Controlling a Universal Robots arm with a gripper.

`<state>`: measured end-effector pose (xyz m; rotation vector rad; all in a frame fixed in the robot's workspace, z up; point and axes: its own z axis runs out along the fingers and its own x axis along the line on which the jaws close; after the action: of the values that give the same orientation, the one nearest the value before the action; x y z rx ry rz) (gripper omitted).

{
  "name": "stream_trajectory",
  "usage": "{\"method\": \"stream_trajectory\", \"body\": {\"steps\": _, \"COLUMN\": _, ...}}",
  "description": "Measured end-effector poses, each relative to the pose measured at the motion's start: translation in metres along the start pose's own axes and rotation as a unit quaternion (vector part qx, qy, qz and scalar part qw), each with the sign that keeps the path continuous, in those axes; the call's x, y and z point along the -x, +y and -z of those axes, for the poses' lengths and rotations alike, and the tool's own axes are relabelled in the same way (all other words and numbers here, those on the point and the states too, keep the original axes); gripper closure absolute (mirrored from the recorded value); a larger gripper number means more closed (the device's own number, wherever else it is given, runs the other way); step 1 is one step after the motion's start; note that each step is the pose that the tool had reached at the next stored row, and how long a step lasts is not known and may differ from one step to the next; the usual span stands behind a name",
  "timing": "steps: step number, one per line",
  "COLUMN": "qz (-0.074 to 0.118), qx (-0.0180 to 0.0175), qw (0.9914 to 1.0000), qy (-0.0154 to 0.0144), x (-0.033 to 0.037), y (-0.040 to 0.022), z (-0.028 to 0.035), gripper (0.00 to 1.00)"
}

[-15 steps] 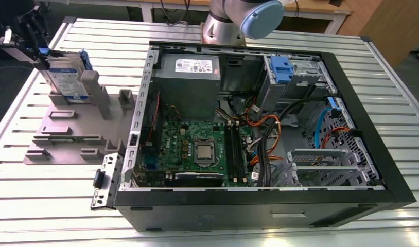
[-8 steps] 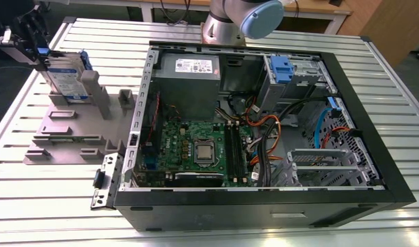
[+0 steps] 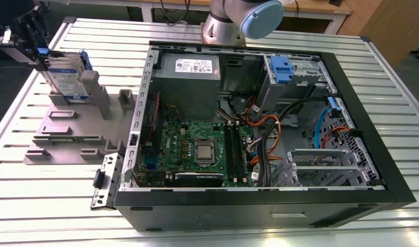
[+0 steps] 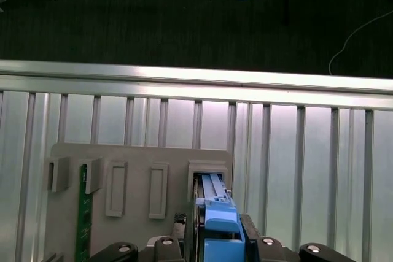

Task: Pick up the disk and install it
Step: 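Pick up the disk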

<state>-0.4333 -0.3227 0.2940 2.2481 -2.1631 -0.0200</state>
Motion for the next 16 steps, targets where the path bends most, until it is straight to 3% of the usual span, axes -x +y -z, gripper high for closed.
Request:
{"method": "stream_trajectory", "body": {"steps": 1, "qz": 0.000, "qx": 0.0000, "qw": 1.00000, "qy": 0.0001, "x": 0.0000, "y": 0.0000, "z": 0.0000, "gripper": 0.55}}
{"method": "stream_trajectory", "body": {"steps": 2, "qz": 0.000, "qx": 0.0000, "qw": 1.00000, "qy": 0.0001, "x": 0.0000, "y": 0.0000, "z": 0.0000, "gripper": 0.61}}
{"method": "stream_trajectory", "body": {"steps": 16, "qz": -0.001, "qx": 0.0000, "qw": 1.00000, "qy": 0.0005, "x": 0.0000, "y": 0.0000, "z": 0.0000, "gripper": 0.63}}
